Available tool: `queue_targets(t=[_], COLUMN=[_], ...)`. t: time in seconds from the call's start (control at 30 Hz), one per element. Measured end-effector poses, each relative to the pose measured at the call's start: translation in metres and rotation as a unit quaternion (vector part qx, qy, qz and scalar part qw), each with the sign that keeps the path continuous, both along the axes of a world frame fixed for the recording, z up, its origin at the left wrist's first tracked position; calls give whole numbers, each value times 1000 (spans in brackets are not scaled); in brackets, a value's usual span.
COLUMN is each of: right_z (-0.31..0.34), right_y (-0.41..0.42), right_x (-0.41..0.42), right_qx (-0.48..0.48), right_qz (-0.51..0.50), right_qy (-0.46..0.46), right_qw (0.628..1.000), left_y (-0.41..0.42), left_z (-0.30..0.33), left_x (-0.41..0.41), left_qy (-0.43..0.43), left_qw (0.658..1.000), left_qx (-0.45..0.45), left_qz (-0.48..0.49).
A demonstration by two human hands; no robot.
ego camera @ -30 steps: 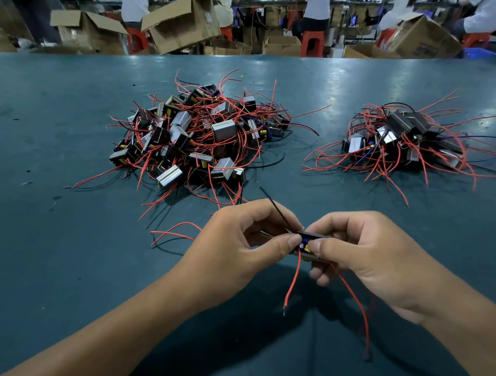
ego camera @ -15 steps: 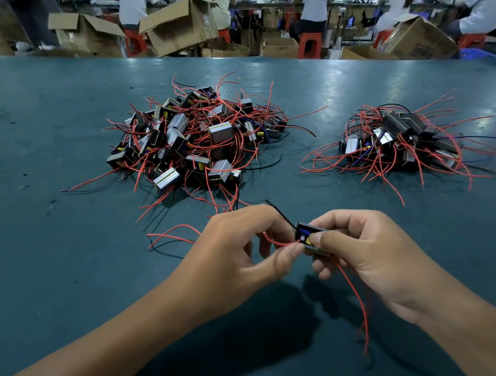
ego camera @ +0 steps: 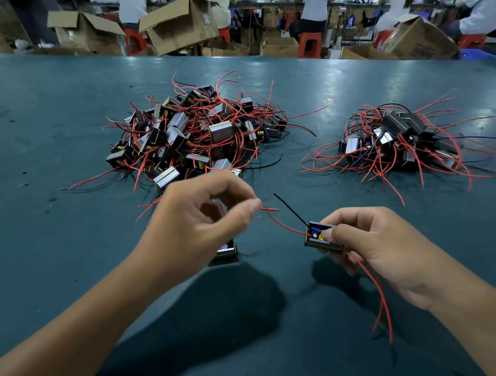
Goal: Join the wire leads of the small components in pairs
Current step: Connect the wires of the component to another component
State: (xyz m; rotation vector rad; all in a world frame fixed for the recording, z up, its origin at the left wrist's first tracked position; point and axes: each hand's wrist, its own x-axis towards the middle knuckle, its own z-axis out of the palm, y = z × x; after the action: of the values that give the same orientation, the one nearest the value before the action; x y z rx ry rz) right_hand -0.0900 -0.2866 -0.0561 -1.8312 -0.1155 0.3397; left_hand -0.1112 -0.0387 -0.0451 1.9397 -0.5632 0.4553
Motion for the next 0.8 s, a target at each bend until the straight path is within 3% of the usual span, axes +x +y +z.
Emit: queue_targets(t=[0.13, 0.23, 0.37, 0.5, 0.8], right_z=[-4, -7, -14, -19, -21], right_y=[-2, 0, 0, 0, -3], right_x=[2, 4, 7, 10, 14], right_qx=[-77, -151, -280, -297, -287], right_qz=[22, 40, 57, 30, 54], right_qy=[-13, -55, -148, -204, -249], right_qw=[997, 986, 947, 932, 924], left_y=[17, 34, 51, 57, 50], left_z=[12, 16, 13, 2, -11], left_x=[8, 15, 22, 28, 34], left_qy=[-67, -46, 71, 162, 178], left_qw=[992, 989, 997, 975, 959], left_qx=[-78, -117, 18, 131, 208], left_qz=[66, 75, -29, -71, -72])
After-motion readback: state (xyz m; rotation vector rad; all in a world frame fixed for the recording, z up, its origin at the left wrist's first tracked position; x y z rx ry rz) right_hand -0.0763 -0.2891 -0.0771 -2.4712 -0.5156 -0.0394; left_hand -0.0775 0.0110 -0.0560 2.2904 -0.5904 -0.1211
